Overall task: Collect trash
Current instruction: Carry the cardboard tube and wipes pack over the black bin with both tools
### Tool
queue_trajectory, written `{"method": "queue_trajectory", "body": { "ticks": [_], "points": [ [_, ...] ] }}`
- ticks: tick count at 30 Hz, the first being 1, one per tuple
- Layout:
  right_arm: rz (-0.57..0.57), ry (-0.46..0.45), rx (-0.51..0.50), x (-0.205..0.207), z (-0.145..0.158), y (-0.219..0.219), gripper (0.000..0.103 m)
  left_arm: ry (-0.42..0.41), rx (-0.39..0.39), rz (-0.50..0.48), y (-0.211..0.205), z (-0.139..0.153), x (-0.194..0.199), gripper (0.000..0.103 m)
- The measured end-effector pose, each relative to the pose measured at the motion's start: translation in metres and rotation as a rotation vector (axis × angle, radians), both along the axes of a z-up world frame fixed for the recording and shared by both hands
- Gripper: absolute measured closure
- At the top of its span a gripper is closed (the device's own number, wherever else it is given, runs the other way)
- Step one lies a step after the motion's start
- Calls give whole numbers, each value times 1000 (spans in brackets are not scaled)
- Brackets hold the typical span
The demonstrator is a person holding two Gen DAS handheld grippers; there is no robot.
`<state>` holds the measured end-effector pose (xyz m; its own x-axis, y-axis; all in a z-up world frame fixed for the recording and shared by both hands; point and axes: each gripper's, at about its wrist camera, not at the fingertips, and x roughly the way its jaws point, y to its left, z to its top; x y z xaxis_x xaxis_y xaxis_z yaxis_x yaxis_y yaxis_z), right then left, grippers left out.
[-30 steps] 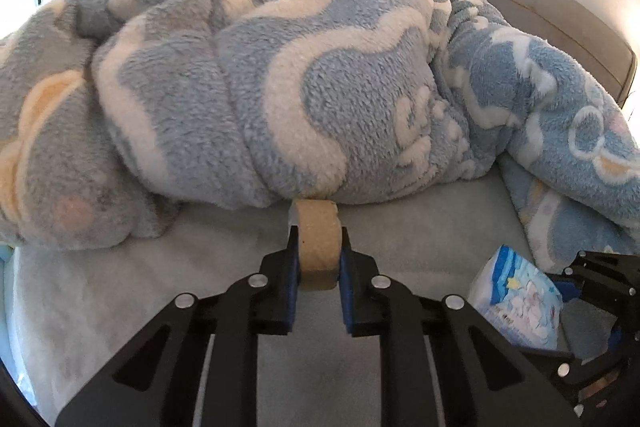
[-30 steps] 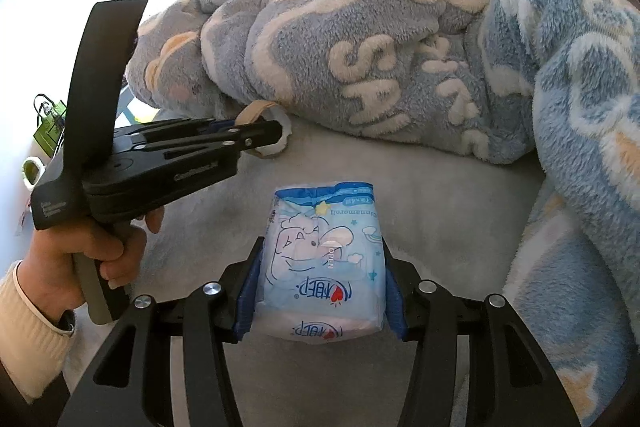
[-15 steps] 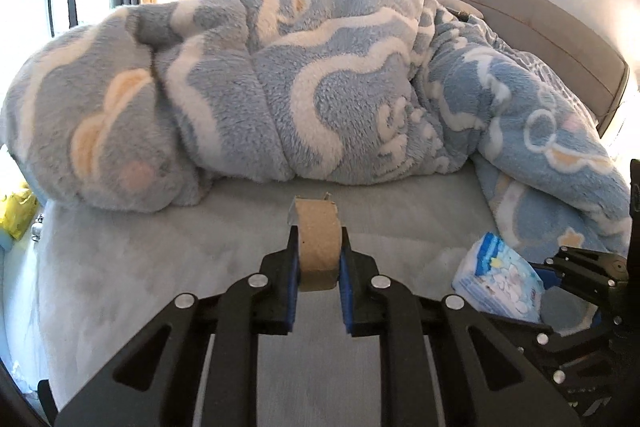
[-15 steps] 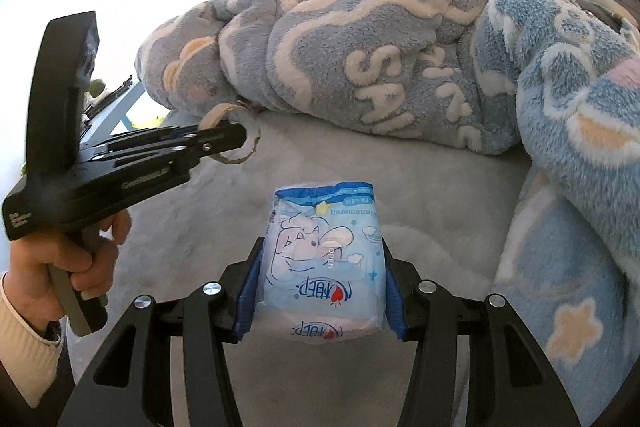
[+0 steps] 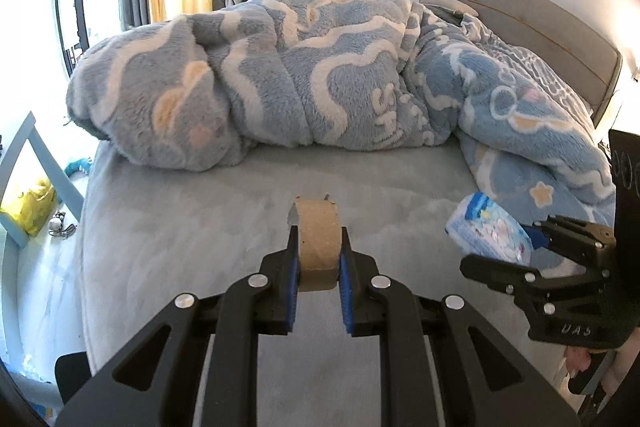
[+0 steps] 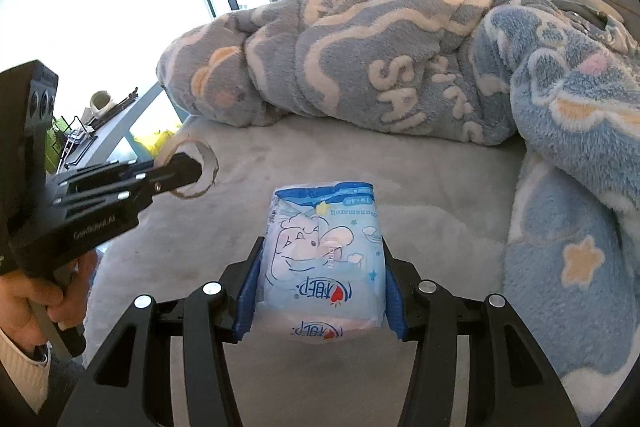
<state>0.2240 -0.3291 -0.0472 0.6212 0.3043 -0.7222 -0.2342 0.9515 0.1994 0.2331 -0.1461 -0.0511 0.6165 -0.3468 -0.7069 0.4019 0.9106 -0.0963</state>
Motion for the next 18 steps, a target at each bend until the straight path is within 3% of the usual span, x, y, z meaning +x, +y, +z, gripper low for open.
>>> {"method": "queue_trajectory", "body": {
  "ticks": [18],
  "points": [
    [41, -20, 18, -27, 2, 68, 51, 48, -26, 15, 63, 0, -55, 84]
  ]
}}
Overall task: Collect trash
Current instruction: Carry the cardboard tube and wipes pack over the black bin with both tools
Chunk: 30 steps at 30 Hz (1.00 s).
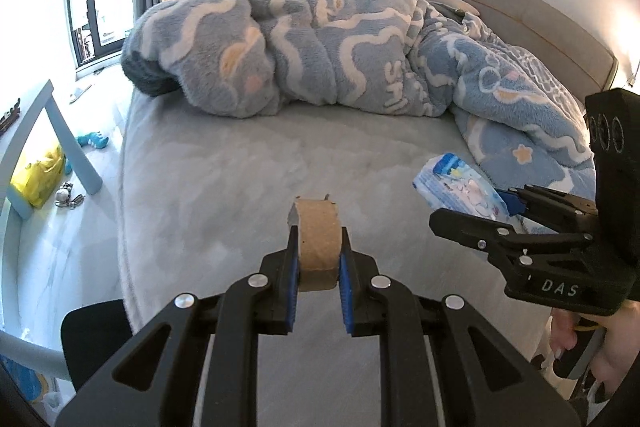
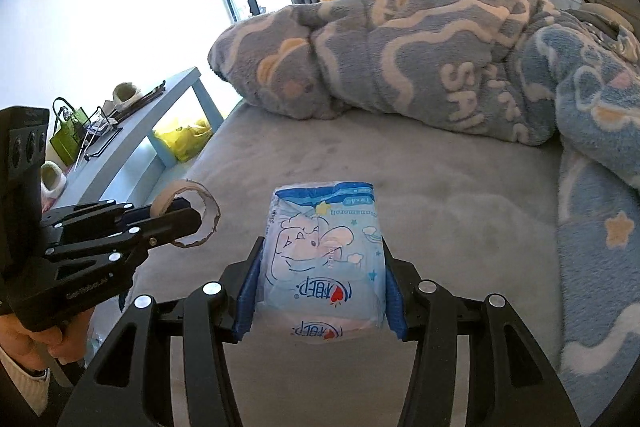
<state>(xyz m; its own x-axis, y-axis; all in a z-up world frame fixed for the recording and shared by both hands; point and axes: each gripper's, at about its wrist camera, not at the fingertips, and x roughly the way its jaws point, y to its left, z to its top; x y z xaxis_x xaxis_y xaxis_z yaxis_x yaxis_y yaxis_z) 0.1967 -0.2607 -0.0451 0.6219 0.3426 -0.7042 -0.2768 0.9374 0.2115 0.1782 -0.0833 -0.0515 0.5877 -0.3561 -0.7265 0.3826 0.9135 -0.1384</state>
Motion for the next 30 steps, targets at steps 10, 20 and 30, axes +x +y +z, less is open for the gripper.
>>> {"method": "queue_trajectory", "body": {
  "ticks": [10, 20, 30],
  "points": [
    [39, -9, -6, 2, 4, 50, 51, -2, -5, 55, 57, 2, -10, 84],
    [120, -19, -15, 15, 8, 117, 51, 1, 14, 146, 125, 4, -9, 84],
    [202, -21, -9, 20, 7, 184, 51, 72, 44, 215, 185, -10, -9, 84]
  ]
}}
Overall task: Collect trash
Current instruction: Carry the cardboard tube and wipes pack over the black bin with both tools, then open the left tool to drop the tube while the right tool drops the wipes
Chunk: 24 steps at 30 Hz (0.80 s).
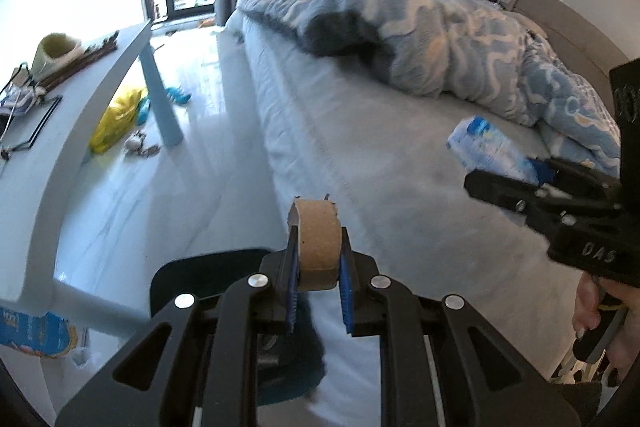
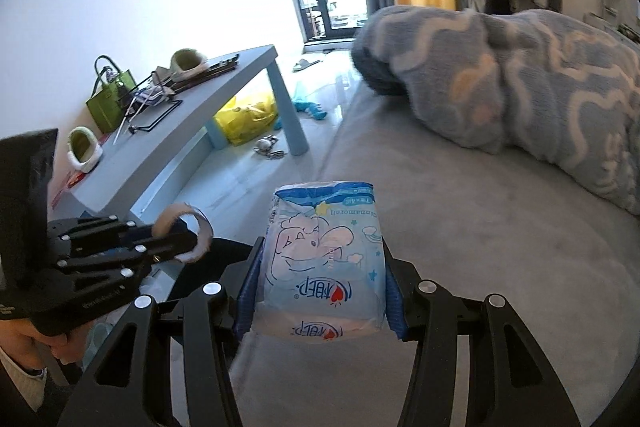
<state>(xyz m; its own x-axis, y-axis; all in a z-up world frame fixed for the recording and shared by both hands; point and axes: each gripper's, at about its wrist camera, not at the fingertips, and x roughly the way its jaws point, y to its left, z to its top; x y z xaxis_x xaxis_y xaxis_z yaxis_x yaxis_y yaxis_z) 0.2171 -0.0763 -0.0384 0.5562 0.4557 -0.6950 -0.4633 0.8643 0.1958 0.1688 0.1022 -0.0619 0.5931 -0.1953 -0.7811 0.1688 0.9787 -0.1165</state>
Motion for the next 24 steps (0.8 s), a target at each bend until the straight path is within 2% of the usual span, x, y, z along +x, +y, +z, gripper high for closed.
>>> {"method": "queue_trajectory", "body": {
  "ticks": [8, 20, 22, 24],
  "points": [
    [75, 4, 0, 0, -4, 52, 51, 127, 30, 38, 44, -28, -4, 84],
    [148, 26, 3, 0, -16, 110, 51, 244, 44, 53, 84, -52, -13, 83],
    [157, 32, 1, 1, -19, 119, 51, 250, 42, 59, 90, -53, -15, 77],
    [165, 38, -1, 1, -22, 128, 51, 251, 34, 65, 97, -52, -16, 60]
  ]
}}
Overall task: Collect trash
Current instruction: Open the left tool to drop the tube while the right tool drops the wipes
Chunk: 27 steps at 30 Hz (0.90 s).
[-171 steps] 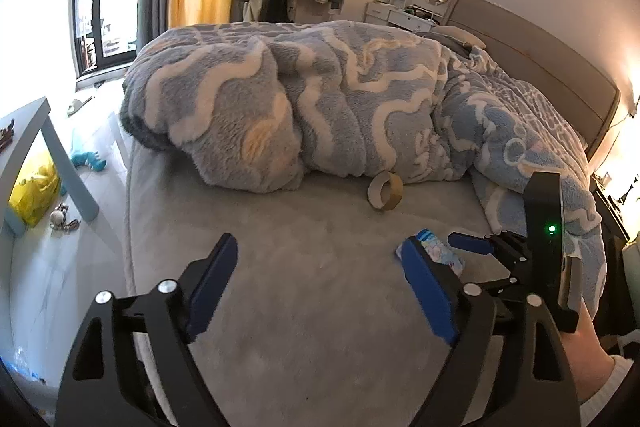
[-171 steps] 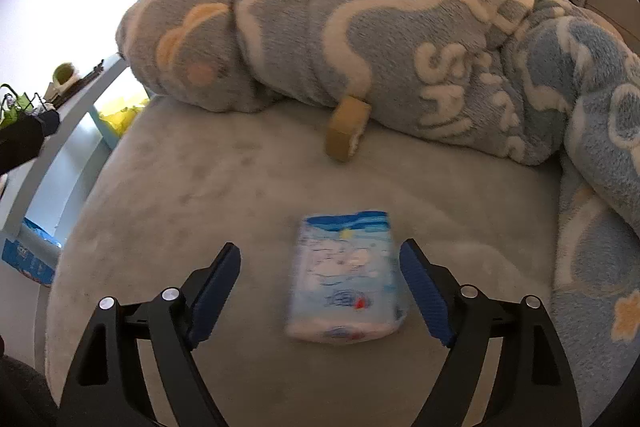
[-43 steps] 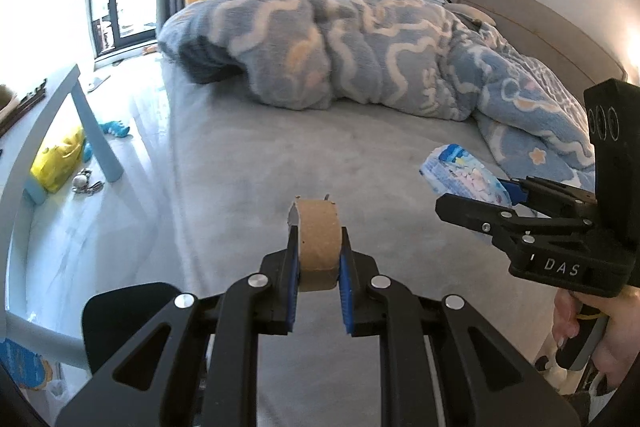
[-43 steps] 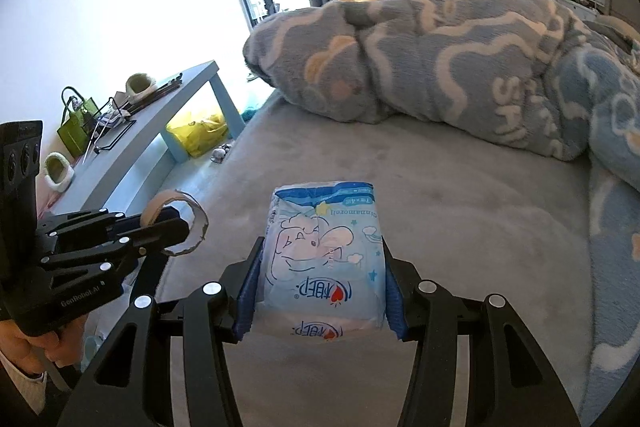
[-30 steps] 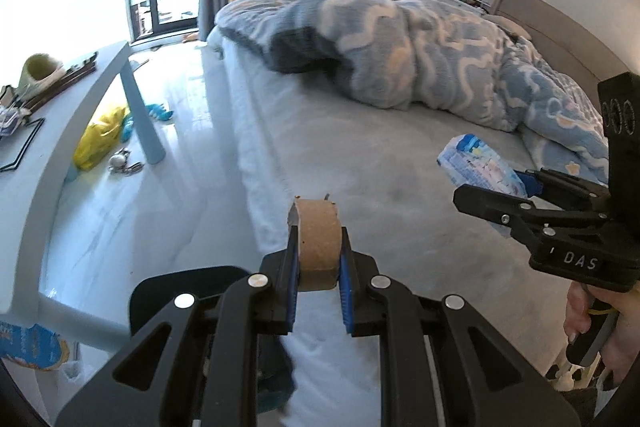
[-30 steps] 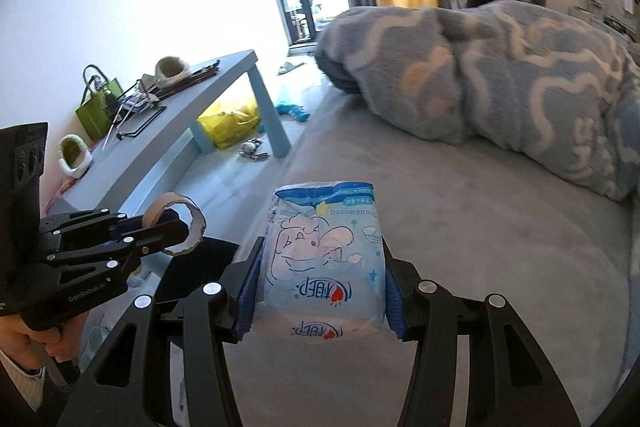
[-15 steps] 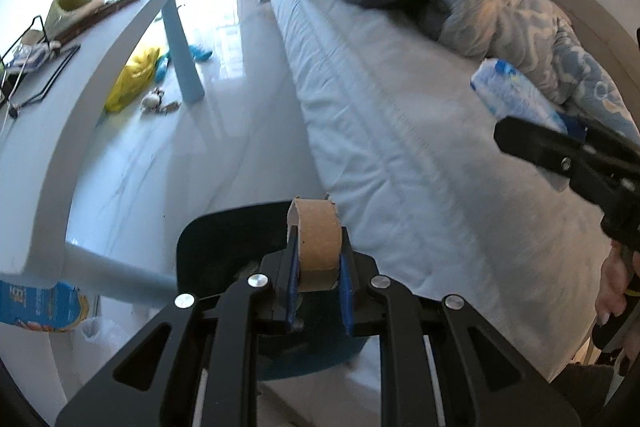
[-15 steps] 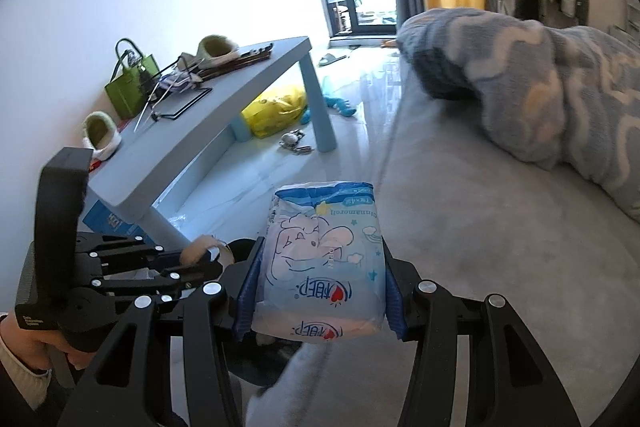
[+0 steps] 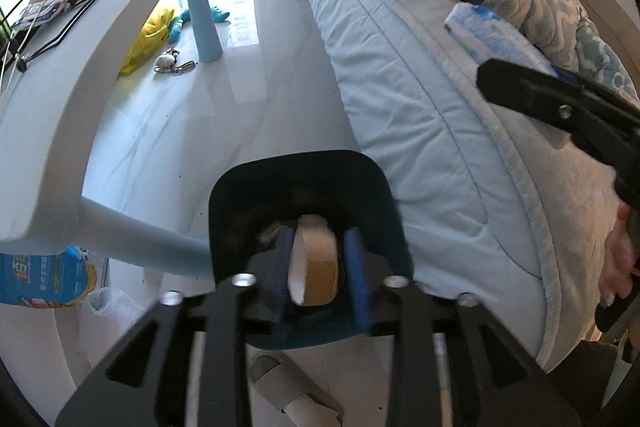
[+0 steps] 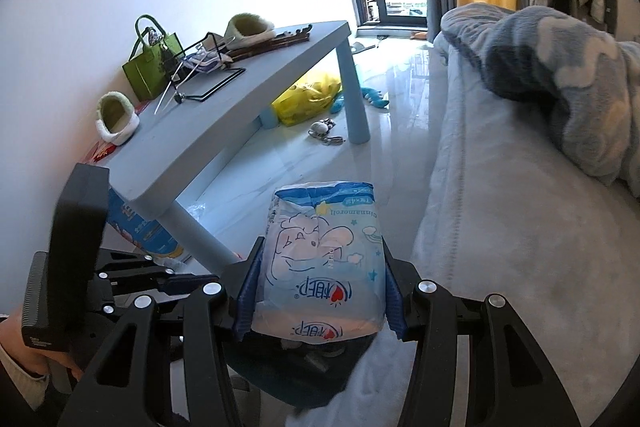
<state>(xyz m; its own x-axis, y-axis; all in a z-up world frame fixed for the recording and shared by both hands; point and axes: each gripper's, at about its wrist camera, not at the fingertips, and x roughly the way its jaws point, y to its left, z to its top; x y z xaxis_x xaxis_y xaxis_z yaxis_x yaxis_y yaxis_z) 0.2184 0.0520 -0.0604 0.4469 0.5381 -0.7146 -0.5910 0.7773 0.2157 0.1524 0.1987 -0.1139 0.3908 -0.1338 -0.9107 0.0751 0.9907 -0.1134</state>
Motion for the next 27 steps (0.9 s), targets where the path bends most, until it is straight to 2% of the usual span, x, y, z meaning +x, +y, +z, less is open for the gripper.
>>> {"method": "queue_trajectory", "body": {
  "ticks": [9, 18, 27],
  "points": [
    [32, 35, -40, 3, -22, 31, 51, -47, -16, 48, 29, 18, -8, 48],
    [63, 80, -111, 2, -53, 59, 51, -150, -42, 108, 56, 47, -17, 44],
    [113, 149, -221, -2, -93, 87, 51, -267, -101, 183, 78, 77, -26, 40]
  ]
}}
